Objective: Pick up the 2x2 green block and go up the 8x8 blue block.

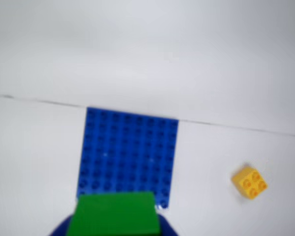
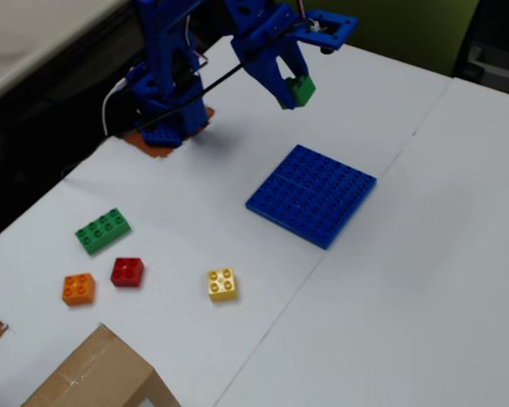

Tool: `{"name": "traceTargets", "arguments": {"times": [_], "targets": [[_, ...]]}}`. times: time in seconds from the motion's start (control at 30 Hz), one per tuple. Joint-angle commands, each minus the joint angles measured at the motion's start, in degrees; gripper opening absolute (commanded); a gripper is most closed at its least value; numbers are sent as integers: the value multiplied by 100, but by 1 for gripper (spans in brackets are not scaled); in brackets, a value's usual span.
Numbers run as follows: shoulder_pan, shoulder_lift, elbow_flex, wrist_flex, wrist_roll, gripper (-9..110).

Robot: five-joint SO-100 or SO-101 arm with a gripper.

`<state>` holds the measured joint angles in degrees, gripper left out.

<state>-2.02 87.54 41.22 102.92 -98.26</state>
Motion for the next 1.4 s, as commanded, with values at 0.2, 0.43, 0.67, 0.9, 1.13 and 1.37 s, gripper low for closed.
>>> {"name": "traceTargets", "arguments": {"times": [0.2,0.43,0.67,0.9,1.13,1.37], "targets": [[70,-932,-686,193,141,0],[0,-1538,-984,220,202,0],[53,-1898,-1134,229,141,0],[105,-2197,-1143,237,141,0],[158,-2162,-896,255,123,0],[202,-2039,-729,255,114,0]]}}
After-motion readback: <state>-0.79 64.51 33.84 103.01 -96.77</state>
